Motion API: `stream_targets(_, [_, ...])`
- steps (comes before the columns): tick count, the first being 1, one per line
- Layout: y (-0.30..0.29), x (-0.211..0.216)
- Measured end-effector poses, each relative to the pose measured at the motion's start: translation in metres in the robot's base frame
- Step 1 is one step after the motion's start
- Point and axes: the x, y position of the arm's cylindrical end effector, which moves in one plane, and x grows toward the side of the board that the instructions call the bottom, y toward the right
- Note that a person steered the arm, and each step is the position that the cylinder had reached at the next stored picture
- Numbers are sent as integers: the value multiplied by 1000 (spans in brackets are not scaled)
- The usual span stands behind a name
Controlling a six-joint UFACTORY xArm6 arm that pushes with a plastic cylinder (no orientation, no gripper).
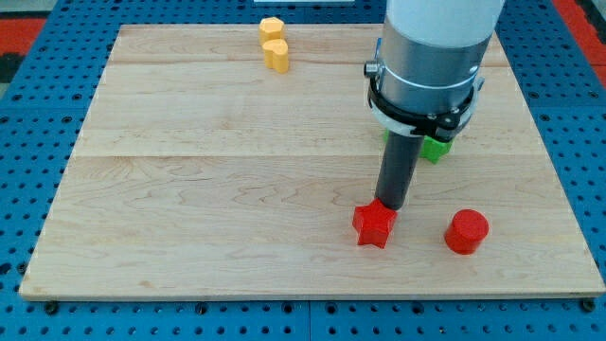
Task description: Keep the green blocks vertically at the center of the board
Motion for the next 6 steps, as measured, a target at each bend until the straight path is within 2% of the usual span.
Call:
stream_targets(1, [44, -33])
stream_targets(2, [132, -67])
stream_targets(3, [78, -87])
stream_targets(4, [-21, -97])
stream_targets(5, [-60, -117])
stream_targets(6, [-71, -157])
